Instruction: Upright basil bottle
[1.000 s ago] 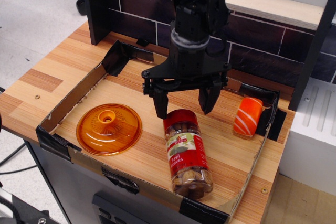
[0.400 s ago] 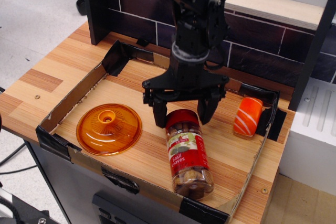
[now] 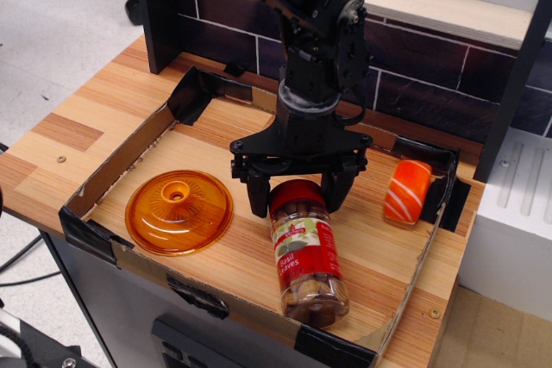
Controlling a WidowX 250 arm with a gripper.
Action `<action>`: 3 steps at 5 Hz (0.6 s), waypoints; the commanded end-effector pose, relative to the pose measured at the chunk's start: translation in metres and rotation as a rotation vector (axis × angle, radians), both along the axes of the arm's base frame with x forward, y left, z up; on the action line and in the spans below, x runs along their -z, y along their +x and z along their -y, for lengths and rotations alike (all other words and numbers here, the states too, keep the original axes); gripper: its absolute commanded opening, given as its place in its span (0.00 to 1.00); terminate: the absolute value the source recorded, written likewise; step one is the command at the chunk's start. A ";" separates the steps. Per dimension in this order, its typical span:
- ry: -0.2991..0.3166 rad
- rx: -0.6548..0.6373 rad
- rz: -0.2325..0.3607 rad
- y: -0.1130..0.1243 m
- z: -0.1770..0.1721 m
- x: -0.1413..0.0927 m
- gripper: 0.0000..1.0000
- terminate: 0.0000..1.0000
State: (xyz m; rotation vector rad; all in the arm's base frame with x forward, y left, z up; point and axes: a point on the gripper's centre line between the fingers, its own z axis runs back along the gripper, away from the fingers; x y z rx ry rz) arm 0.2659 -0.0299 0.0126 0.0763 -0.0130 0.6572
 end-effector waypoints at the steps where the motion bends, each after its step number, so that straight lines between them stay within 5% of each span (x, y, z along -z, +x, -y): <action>1: 0.018 0.011 0.020 0.001 0.001 0.000 1.00 0.00; 2: 0.025 0.005 0.034 0.002 0.001 0.001 0.00 0.00; 3: 0.011 -0.003 0.056 0.006 0.000 -0.009 0.00 0.00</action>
